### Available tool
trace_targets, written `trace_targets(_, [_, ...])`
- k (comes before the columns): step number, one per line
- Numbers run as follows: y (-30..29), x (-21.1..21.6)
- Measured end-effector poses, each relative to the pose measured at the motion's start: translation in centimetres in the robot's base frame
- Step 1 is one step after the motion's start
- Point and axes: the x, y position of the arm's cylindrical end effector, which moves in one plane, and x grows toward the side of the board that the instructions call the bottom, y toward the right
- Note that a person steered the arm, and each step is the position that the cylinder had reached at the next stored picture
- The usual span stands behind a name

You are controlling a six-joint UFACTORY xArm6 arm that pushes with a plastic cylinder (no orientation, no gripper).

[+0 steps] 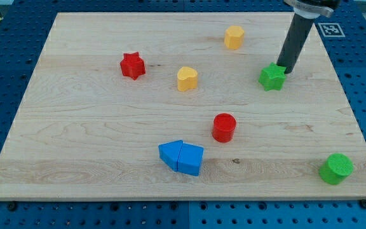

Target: Slide the green star towards the green circle

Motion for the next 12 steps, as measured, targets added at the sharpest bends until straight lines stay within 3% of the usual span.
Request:
trace_targets(1, [-3.2,-2.2])
trace_targets(2, [-3.9,-0.2])
trace_targets(6, [5.3,11.1])
trace_targets(7, [5.8,10.0])
trace_targets(8, [4.9,8.9])
trace_targets(10, [-0.7,11.6])
trace_targets(12, [-2.2,12.6])
